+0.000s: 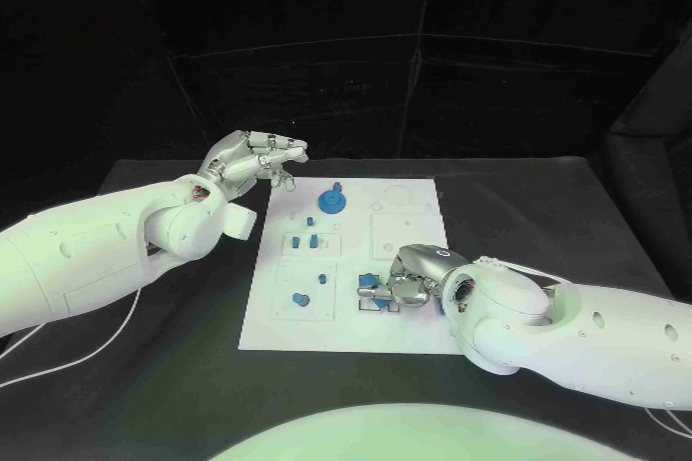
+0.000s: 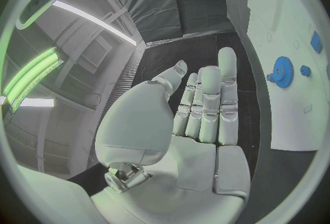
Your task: Assemble the parts on the task board
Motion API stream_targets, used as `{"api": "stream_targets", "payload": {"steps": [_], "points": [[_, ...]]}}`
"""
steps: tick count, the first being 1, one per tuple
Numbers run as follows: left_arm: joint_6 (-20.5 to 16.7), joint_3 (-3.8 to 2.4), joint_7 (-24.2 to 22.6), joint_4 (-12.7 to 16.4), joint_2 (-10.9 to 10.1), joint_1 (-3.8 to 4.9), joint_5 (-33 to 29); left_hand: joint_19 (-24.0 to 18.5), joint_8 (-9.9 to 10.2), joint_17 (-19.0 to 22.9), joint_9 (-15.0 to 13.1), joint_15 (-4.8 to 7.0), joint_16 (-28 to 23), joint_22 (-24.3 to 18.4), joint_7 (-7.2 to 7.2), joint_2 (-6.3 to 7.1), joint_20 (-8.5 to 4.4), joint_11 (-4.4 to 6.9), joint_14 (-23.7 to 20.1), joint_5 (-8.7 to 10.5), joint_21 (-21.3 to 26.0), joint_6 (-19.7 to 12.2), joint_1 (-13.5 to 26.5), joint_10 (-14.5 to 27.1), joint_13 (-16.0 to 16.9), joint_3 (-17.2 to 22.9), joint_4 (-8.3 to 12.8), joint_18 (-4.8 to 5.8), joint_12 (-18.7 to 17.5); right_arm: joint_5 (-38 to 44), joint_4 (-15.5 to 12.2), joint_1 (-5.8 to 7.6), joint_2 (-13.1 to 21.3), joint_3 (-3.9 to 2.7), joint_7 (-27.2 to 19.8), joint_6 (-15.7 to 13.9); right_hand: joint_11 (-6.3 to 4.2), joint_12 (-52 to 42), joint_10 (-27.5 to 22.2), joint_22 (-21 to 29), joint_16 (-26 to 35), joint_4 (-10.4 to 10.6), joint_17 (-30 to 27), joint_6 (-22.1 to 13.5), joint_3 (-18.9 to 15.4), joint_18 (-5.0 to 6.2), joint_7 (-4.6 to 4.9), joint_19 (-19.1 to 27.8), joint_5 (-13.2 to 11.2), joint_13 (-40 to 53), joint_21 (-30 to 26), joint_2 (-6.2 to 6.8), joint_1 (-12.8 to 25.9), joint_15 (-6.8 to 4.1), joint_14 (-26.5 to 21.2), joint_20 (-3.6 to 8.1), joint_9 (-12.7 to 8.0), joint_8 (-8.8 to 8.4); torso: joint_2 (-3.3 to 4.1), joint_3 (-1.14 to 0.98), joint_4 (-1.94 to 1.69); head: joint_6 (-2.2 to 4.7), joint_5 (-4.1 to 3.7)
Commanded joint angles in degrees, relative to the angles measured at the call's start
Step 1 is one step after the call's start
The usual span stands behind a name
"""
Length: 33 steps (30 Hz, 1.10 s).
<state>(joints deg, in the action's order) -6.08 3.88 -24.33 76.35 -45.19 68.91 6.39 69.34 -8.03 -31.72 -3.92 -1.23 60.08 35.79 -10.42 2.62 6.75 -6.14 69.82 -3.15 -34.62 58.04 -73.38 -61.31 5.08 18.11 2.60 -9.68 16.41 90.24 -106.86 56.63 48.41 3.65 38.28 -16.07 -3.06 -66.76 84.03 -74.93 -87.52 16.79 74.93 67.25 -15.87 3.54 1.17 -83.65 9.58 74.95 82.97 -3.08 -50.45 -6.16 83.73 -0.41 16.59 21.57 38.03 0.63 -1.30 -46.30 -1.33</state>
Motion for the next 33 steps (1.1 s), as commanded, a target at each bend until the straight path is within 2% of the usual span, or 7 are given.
{"api": "stream_targets", "payload": {"steps": [1,12,17,21,28,33], "points": [[0.68,-0.03,-0.14,0.02,0.08,0.07,-0.2,-0.09,-0.37,0.06,-0.06,-0.1,-0.09,-0.09,0.07,-0.33,0.26,0.0,-0.29,0.09,0.23,-0.38,-0.42,0.29,0.08,-0.36,0.04,-0.75,0.35,0.13,-0.4,0.04,0.02,0.02,-0.93,-1.27,0.3,0.05,1.21,-0.51,0.0,0.03,8.87,-0.24,0.29,-0.67,0.13,-1.15,0.37,0.05,0.37,-0.62,0.1,0.06,5.06,0.08,0.09,-0.34,0.0,0.01,-0.01,0.02,-0.11],[0.74,0.02,0.05,0.03,0.06,0.07,-0.2,-0.09,-0.4,0.09,-0.06,-0.1,-0.09,-0.1,0.06,-0.37,0.26,0.0,-0.32,0.09,0.24,-0.4,-0.46,0.31,0.08,-0.35,0.04,-0.75,0.37,-1.09,-0.91,0.04,0.16,0.01,-2.28,-2.01,0.32,0.32,1.17,-0.56,0.05,0.02,8.77,-0.28,-0.07,-0.68,0.13,-1.17,0.19,-0.06,0.39,-0.35,0.61,0.05,5.04,0.09,0.11,-0.38,0.05,0.01,0.02,-0.01,-0.1],[0.74,0.03,0.08,0.04,0.04,0.07,-0.2,-0.09,-0.4,0.11,-0.06,-0.1,-0.1,-0.1,0.06,-0.38,0.26,0.0,-0.32,0.09,0.25,-0.41,-0.47,0.32,0.08,-0.35,0.04,-0.76,0.38,-2.32,-1.0,0.04,0.28,0.01,-3.84,-2.78,0.47,1.38,0.83,-0.51,0.43,-0.1,7.92,-0.82,0.2,-0.67,0.35,-1.12,1.82,-0.58,0.34,0.1,-0.18,0.16,4.87,0.03,0.04,-0.77,0.0,0.02,0.02,-0.03,-0.15],[0.72,0.03,0.1,0.04,0.01,0.07,-0.2,-0.09,-0.4,0.11,-0.06,-0.1,-0.1,-0.1,0.06,-0.38,0.26,0.0,-0.32,0.09,0.25,-0.41,-0.47,0.32,0.08,-0.35,0.04,-0.76,0.38,-3.71,-1.06,0.04,0.42,0.01,-5.86,-3.43,1.01,4.64,-0.18,-0.01,1.21,-0.67,6.25,-2.28,1.23,-0.58,0.99,-0.86,3.82,-2.42,0.06,1.03,-5.26,0.59,4.54,-0.32,-0.34,-2.07,0.01,0.02,0.0,-0.05,-0.17],[0.73,0.04,0.15,0.06,-0.05,0.07,-0.2,-0.08,-0.42,0.08,-0.06,-0.1,-0.07,-0.11,0.06,-0.43,0.26,0.0,-0.33,0.08,0.26,-0.43,-0.52,0.36,0.08,-0.34,0.06,-0.76,0.4,-4.57,-1.05,0.05,1.26,0.01,-6.79,-3.75,1.39,6.95,-0.75,0.11,1.48,-0.9,5.77,-2.82,1.77,-0.53,1.41,-0.76,4.39,-3.77,-0.05,0.99,-9.94,0.9,4.49,-0.67,-0.69,-3.37,0.03,0.01,0.0,-0.12,-0.1],[0.73,0.05,0.19,0.07,-0.09,0.07,-0.2,-0.08,-0.42,0.08,-0.06,-0.1,-0.07,-0.11,0.06,-0.43,0.26,0.0,-0.33,0.08,0.26,-0.43,-0.52,0.36,0.08,-0.34,0.06,-0.76,0.4,-4.38,-0.97,0.05,1.69,0.01,-6.7,-3.11,1.44,7.96,-0.96,0.15,1.61,-2.82,5.56,-2.67,2.44,-0.51,1.48,-0.72,4.33,-4.36,-0.11,1.19,-15.53,0.96,4.47,-0.76,-0.81,-4.06,0.0,0.03,0.03,-0.06,-0.14]]}}
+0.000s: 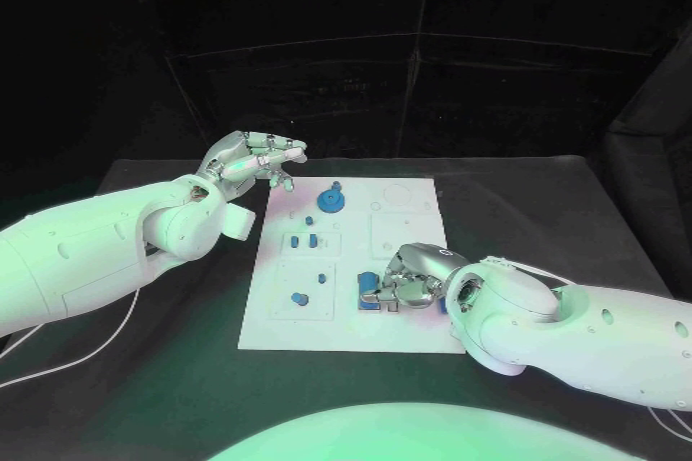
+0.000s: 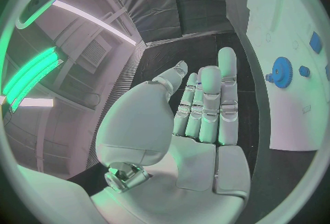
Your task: Assemble the parts on the task board
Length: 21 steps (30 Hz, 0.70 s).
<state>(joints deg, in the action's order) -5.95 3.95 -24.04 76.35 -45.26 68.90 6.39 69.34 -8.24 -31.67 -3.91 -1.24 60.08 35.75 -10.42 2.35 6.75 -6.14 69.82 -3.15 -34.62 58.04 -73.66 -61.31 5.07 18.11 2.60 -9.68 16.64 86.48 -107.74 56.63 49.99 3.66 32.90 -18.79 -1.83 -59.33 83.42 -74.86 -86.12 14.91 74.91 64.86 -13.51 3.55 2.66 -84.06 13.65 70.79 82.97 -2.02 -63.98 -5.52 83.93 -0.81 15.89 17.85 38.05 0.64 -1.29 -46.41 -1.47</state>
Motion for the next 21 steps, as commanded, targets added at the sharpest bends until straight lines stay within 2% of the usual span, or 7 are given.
{"api": "stream_targets", "payload": {"steps": [1,3,6,11,16,21], "points": [[0.59,-0.03,-0.09,0.06,-0.02,0.08,-0.2,-0.08,-0.22,0.03,-0.06,-0.09,-0.07,-0.07,0.06,-0.15,0.26,0.0,-0.33,0.08,0.26,-0.43,-0.25,0.36,0.08,-0.34,0.06,-0.76,0.17,-0.6,-0.07,0.06,0.12,0.0,-1.29,-0.24,0.21,0.68,-0.38,0.08,0.23,-1.3,5.54,-0.24,0.12,-0.51,0.0,-0.3,0.25,-0.29,-0.12,0.24,-2.83,0.32,4.26,-0.36,-0.12,-0.45,-0.03,0.0,0.01,0.04,0.0],[0.61,-0.03,-0.08,0.06,-0.02,0.08,-0.2,-0.08,-0.22,0.03,-0.06,-0.09,-0.07,-0.07,0.06,-0.15,0.26,0.0,-0.33,0.08,0.26,-0.43,-0.25,0.36,0.08,-0.34,0.06,-0.76,0.17,-0.56,-0.02,0.06,0.08,0.0,-1.09,-0.13,0.21,0.73,-0.37,0.09,0.23,-1.75,5.54,-0.13,0.14,-0.51,0.0,-0.3,0.09,-0.32,-0.13,0.32,-3.93,0.33,4.27,-0.37,-0.14,-0.58,0.01,-0.02,-0.01,0.04,0.0],[0.64,-0.03,-0.07,0.06,0.02,0.08,-0.2,-0.08,-0.22,0.03,-0.06,-0.09,-0.07,-0.07,0.06,-0.15,0.26,0.0,-0.33,0.08,0.26,-0.43,-0.25,0.36,0.08,-0.34,0.06,-0.76,0.17,-0.52,0.31,0.06,-0.08,0.0,-0.47,-0.11,0.16,0.65,-0.28,0.02,0.23,-1.85,5.58,0.22,0.43,-0.52,-0.06,-0.33,-0.71,-0.28,-0.11,-0.63,-5.01,0.3,4.28,-0.36,-0.11,-0.67,0.02,-0.03,-0.06,0.06,-0.08],[0.65,-0.02,-0.04,0.04,0.05,0.08,-0.2,-0.08,-0.22,0.03,-0.06,-0.09,-0.07,-0.07,0.06,-0.15,0.26,0.0,-0.33,0.08,0.26,-0.43,-0.25,0.36,0.08,-0.34,0.06,-0.76,0.17,-0.66,0.96,0.07,-0.37,0.0,0.01,0.58,0.11,0.59,-0.22,0.01,0.2,-1.94,5.65,0.42,0.48,-0.52,-0.12,-0.33,-0.77,-0.24,-0.11,-0.99,-5.55,0.27,4.3,-0.34,-0.08,-0.69,-0.02,0.02,-0.06,0.05,-0.1],[0.62,-0.01,-0.02,0.07,0.02,0.08,-0.2,-0.08,-0.22,0.03,-0.06,-0.09,-0.07,-0.07,0.06,-0.15,0.26,0.0,-0.33,0.08,0.26,-0.43,-0.25,0.36,0.08,-0.34,0.06,-0.76,0.17,-1.11,1.13,0.08,-0.39,0.0,-0.4,0.73,0.11,0.71,-0.22,0.08,0.25,-2.59,5.55,0.52,-0.03,-0.5,-0.1,-0.3,-1.01,-0.3,-0.17,-0.22,-6.66,0.24,4.28,-0.31,-0.08,-0.86,0.04,0.02,-0.03,0.03,-0.04],[0.6,0.0,-0.03,0.07,0.0,0.08,-0.2,-0.08,-0.22,0.03,-0.06,-0.09,-0.07,-0.07,0.06,-0.15,0.26,0.0,-0.33,0.08,0.26,-0.43,-0.25,0.36,0.08,-0.34,0.06,-0.76,0.17,-1.87,0.9,0.08,0.18,0.0,-1.82,-2.06,0.33,0.86,-0.29,0.02,0.4,-2.32,5.24,-0.32,-0.73,-0.52,0.22,-0.31,-1.27,-0.38,-0.15,0.21,-6.39,0.36,4.23,-0.36,-0.3,-1.52,-0.08,0.01,0.04,0.09,-0.07]]}}
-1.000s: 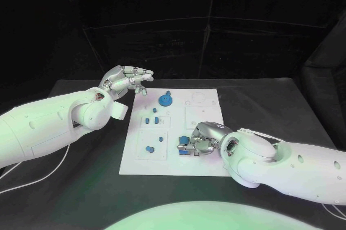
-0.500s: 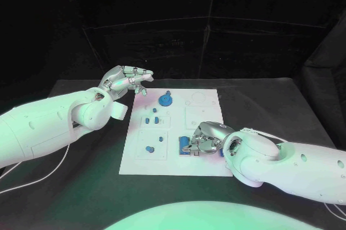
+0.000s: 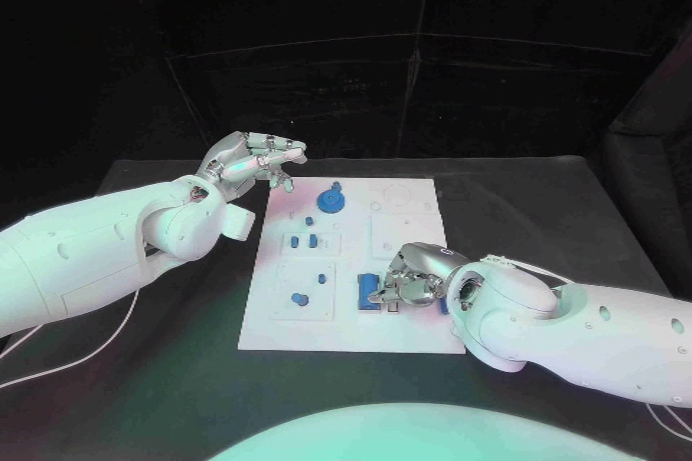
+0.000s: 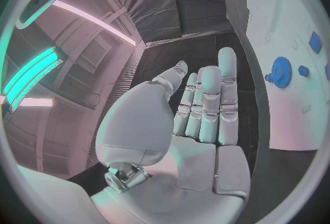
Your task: Assemble the parts on the task board
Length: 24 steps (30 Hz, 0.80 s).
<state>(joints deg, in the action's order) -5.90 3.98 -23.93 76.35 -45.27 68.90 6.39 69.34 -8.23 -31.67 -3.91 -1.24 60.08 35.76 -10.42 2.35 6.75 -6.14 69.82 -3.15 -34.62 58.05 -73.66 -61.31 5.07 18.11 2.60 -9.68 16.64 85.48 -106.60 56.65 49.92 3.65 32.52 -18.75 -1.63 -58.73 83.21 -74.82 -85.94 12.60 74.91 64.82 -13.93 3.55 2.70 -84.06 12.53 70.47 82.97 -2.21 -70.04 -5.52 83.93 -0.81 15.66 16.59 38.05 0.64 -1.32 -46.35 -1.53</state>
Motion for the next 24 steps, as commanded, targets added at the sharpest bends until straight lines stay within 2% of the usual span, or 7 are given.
{"api": "stream_targets", "payload": {"steps": [1,6,10,15,18,21,24], "points": [[0.55,-0.03,-0.14,0.07,0.0,0.08,-0.2,-0.08,-0.22,0.04,-0.07,-0.09,-0.07,-0.08,0.06,-0.15,0.26,0.0,-0.33,0.08,0.26,-0.43,-0.25,0.36,0.08,-0.34,0.06,-0.76,0.17,-0.97,-0.31,0.06,0.39,0.0,-1.76,-2.64,0.16,0.27,-0.09,0.0,0.23,-0.02,5.23,-0.34,-0.34,-0.52,0.21,-0.31,-0.14,-0.06,-0.16,0.41,-0.38,0.38,4.22,-0.37,-0.09,-0.3,-0.06,-0.02,0.1,0.1,0.0],[0.58,-0.02,-0.18,0.08,0.02,0.08,-0.2,-0.08,-0.22,0.04,-0.07,-0.09,-0.07,-0.08,0.06,-0.15,0.26,0.0,-0.33,0.08,0.26,-0.43,-0.25,0.36,0.08,-0.34,0.06,-0.76,0.17,-2.52,-0.98,0.06,1.64,0.0,-4.43,-6.5,0.36,0.38,-0.16,-0.03,0.32,0.0,5.04,-1.01,-0.55,-0.53,0.47,-0.32,0.38,-0.11,-0.16,0.4,-0.63,0.52,4.19,-0.47,-0.27,-0.85,-0.07,-0.06,0.01,0.3,-0.27],[0.54,0.0,-0.2,0.06,0.03,0.07,-0.2,-0.08,-0.22,0.04,-0.07,-0.09,-0.07,-0.08,0.06,-0.15,0.26,0.0,-0.33,0.08,0.26,-0.43,-0.25,0.36,0.08,-0.34,0.06,-0.76,0.17,-6.45,-2.04,0.09,4.32,-0.04,-7.47,-9.54,1.13,0.56,-0.36,0.08,0.45,-0.49,4.79,-3.67,-0.51,-0.53,1.46,-0.26,1.98,-0.17,-0.23,0.07,-2.08,1.11,4.15,-0.92,-0.91,-2.67,-0.12,-0.07,0.03,0.55,-0.58],[0.45,0.07,-0.23,0.05,0.0,0.05,-0.2,-0.08,-0.22,0.04,-0.07,-0.09,-0.07,-0.08,0.06,-0.15,0.26,0.0,-0.33,0.08,0.26,-0.43,-0.25,0.36,0.08,-0.34,0.06,-0.76,0.17,-9.91,-2.69,1.15,8.87,-0.12,-8.46,-8.35,2.02,4.26,-1.81,0.14,1.41,-1.87,2.91,-6.01,-0.38,-0.51,2.52,-0.18,1.37,-2.37,-0.29,-0.11,-4.56,1.89,3.71,-1.62,-1.55,-4.54,-0.12,-0.01,0.11,0.83,-1.12],[0.46,0.18,-0.27,0.08,0.0,0.04,-0.2,-0.08,-0.22,0.04,-0.07,-0.09,-0.07,-0.08,0.06,-0.15,0.26,0.0,-0.33,0.08,0.26,-0.43,-0.25,0.36,0.08,-0.34,0.06,-0.76,0.17,-9.72,-2.6,1.65,10.91,-0.13,-8.99,-7.54,2.2,5.36,-2.28,0.19,1.53,-2.65,2.74,-6.11,-0.35,-0.48,2.71,-0.13,1.24,-3.06,-0.32,-0.14,-5.89,2.08,3.68,-1.88,-1.66,-4.93,-0.08,0.0,0.13,1.0,-1.76],[0.47,0.32,-0.3,0.12,0.02,0.03,-0.2,-0.08,-0.22,0.04,-0.07,-0.09,-0.07,-0.08,0.06,-0.15,0.26,0.0,-0.33,0.08,0.26,-0.43,-0.25,0.36,0.08,-0.34,0.06,-0.76,0.17,-8.85,-2.41,1.93,12.76,-0.13,-9.42,-6.69,2.27,5.94,-2.59,0.12,1.58,-3.88,2.71,-5.96,-0.16,-0.47,2.83,-0.11,2.41,-3.47,-0.31,-0.14,-7.91,2.17,3.69,-2.05,-1.76,-5.26,-0.07,0.02,0.18,1.07,-2.37],[0.47,0.43,-0.32,0.18,0.04,0.03,-0.2,-0.08,-0.22,0.04,-0.07,-0.09,-0.07,-0.08,0.06,-0.15,0.26,0.0,-0.33,0.08,0.26,-0.43,-0.25,0.36,0.08,-0.34,0.06,-0.76,0.17,-7.6,-2.22,2.04,13.93,-0.11,-9.36,-5.8,2.26,5.86,-2.63,0.08,1.51,-4.25,2.89,-5.74,-0.2,-0.47,2.82,-0.11,2.64,-3.46,-0.29,-0.08,-8.51,2.19,3.74,-2.1,-1.78,-5.34,0.01,0.0,0.19,1.15,-2.91]]}}
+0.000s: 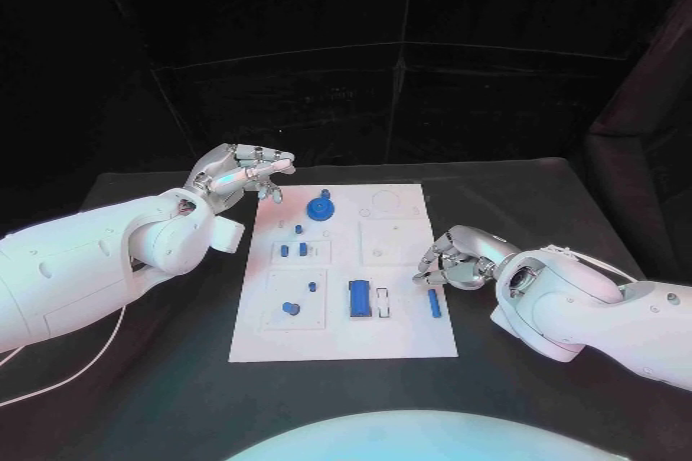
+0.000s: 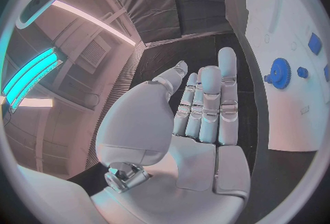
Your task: Assemble the parts on the task board
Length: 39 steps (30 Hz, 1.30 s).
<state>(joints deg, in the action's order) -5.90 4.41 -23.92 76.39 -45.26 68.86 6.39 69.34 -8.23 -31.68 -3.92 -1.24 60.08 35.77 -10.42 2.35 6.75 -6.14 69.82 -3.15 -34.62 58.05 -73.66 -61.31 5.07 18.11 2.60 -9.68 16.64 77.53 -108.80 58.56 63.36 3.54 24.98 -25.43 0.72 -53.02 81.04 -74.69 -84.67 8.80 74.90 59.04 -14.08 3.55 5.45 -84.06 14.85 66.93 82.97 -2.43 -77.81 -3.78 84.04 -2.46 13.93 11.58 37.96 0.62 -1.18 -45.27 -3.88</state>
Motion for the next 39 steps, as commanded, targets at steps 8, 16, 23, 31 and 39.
{"api": "stream_targets", "payload": {"steps": [8,16,23,31,39], "points": [[0.48,0.16,-0.35,0.19,-0.02,0.07,-0.19,-0.08,-0.22,0.04,-0.06,-0.09,-0.07,-0.08,0.06,-0.15,0.26,0.0,-0.33,0.08,0.26,-0.43,-0.25,0.36,0.08,-0.34,0.06,-0.76,0.17,4.27,0.17,0.11,1.75,0.06,1.38,4.59,-0.39,-6.52,1.52,-0.56,-0.3,0.44,3.96,2.07,-1.56,-0.56,-0.4,-0.31,0.94,4.1,-0.03,0.52,0.75,0.26,3.9,-0.38,0.13,-0.01,0.18,-0.05,0.28,-0.05,-1.12],[0.56,0.21,-0.35,0.18,-0.04,0.06,-0.19,-0.08,-0.22,0.04,-0.06,-0.09,-0.07,-0.08,0.06,-0.15,0.26,0.0,-0.33,0.08,0.26,-0.43,-0.25,0.36,0.08,-0.34,0.06,-0.76,0.17,8.65,0.26,-0.13,1.46,0.1,5.55,8.93,-0.83,-7.34,1.48,-0.82,-0.44,3.08,4.25,3.67,-3.53,-0.59,-1.03,-0.39,-0.7,4.61,0.07,1.27,3.68,-0.1,3.95,-0.06,0.67,0.49,0.11,0.0,0.02,-0.12,-1.65],[0.59,0.24,-0.34,0.19,-0.12,0.04,-0.19,-0.08,-0.22,0.04,-0.06,-0.09,-0.07,-0.08,0.06,-0.15,0.26,0.0,-0.33,0.08,0.26,-0.43,-0.25,0.36,0.08,-0.34,0.06,-0.76,0.17,10.18,0.55,-0.72,0.51,0.12,6.95,10.64,-0.95,-7.74,1.54,-0.91,-0.51,3.34,4.42,4.05,-3.65,-0.61,-1.18,-0.43,-0.97,4.86,0.11,1.46,3.74,-0.2,3.98,0.03,0.91,0.71,0.17,-0.01,0.02,-0.23,-1.42],[0.61,0.26,-0.33,0.14,-0.19,0.01,-0.19,-0.08,-0.22,0.04,-0.06,-0.09,-0.07,-0.08,0.06,-0.15,0.26,0.0,-0.33,0.08,0.26,-0.43,-0.25,0.36,0.08,-0.34,0.06,-0.76,0.17,11.08,0.56,-0.96,-0.03,0.13,7.77,12.2,-1.07,-8.19,1.63,-1.08,-0.57,3.69,4.55,4.4,-3.79,-0.64,-1.32,-0.49,-1.13,5.14,0.19,1.73,3.91,-0.3,4.01,0.12,1.2,0.93,0.15,0.0,0.09,-0.45,-1.3],[0.64,0.27,-0.31,0.1,-0.22,-0.01,-0.19,-0.06,-0.36,0.08,-0.07,-0.1,-0.01,-0.12,0.03,-0.22,0.27,-0.02,-0.38,0.07,0.32,-0.54,-0.39,0.5,0.09,-0.4,0.11,-0.76,0.31,11.29,0.44,-1.33,-0.79,0.14,7.84,13.33,-1.39,-8.68,1.68,-1.33,-0.69,3.35,4.8,5.2,-3.3,-0.68,-1.69,-0.58,-0.9,5.44,0.29,1.68,2.51,-0.57,4.05,0.37,1.91,1.49,0.14,0.02,0.05,-0.59,-1.26]]}}
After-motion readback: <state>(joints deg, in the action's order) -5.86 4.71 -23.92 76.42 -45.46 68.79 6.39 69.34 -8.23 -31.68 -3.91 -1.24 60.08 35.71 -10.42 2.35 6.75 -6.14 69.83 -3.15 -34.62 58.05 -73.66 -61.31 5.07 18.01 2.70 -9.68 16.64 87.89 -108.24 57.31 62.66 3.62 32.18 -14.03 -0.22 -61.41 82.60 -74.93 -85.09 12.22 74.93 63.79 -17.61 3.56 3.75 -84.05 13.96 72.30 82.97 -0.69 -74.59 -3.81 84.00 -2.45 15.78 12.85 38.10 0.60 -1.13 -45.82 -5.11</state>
